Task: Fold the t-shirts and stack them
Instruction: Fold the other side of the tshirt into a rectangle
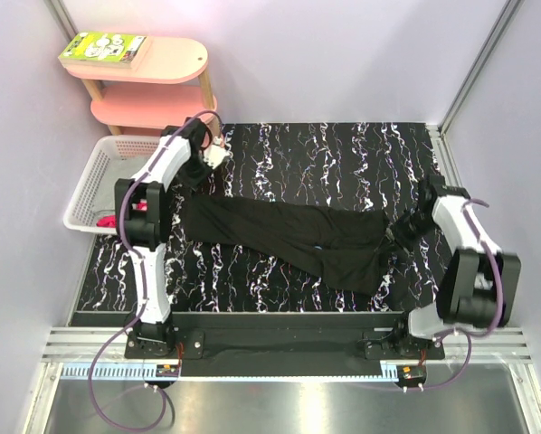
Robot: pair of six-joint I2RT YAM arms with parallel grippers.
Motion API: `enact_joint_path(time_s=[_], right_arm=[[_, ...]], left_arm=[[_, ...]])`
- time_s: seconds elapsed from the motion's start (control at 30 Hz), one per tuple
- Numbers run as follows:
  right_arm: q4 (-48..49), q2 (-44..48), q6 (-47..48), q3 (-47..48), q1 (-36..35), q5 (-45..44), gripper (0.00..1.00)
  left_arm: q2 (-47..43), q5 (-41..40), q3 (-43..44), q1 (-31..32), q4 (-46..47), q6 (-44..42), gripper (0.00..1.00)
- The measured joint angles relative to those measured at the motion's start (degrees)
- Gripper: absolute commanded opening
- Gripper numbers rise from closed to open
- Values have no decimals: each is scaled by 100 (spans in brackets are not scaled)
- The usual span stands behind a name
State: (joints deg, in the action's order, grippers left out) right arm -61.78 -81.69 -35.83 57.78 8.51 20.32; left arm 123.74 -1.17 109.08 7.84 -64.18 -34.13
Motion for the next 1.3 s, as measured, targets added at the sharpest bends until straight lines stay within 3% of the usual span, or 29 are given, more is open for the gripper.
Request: enact_joint_path(time_s=[0.03, 0.1, 0.2, 0.27, 0.47, 0.6, 0.73, 0.87, 1.03, 1.3], right_arm=[[133, -251, -26, 98, 28, -42, 16], [369, -723, -59, 293, 55, -157, 32], [647, -1279, -116, 501, 61, -264, 44], [763, -1609, -138, 643, 61, -297, 46], [905, -2221, -151, 1241, 61, -380, 50], [953, -2162, -83, 1591, 61, -413, 50], [929, -1532, 39, 1357, 61, -216, 43], [756, -483, 236, 955, -83, 219, 42], [575, -68, 516, 868, -1351, 522, 40], [240, -1001, 817, 1231, -3047, 61, 41]], left_arm=[[101, -37, 20, 44, 7, 13, 35], [254, -98, 24, 111, -4, 52, 72], [306, -184, -153, 188, 133, 96, 92], [282, -251, -350, 190, 269, 111, 97], [-59, -323, -748, 170, 396, 179, 99], [-1207, -219, -1276, 334, 446, 208, 99], [-2455, 52, -2133, 837, 424, 249, 99], [-2527, 387, -2857, 1023, 505, 328, 99], [-1781, 409, -3185, 931, 629, 446, 99], [-1521, 435, -3182, 745, 925, 529, 99]])
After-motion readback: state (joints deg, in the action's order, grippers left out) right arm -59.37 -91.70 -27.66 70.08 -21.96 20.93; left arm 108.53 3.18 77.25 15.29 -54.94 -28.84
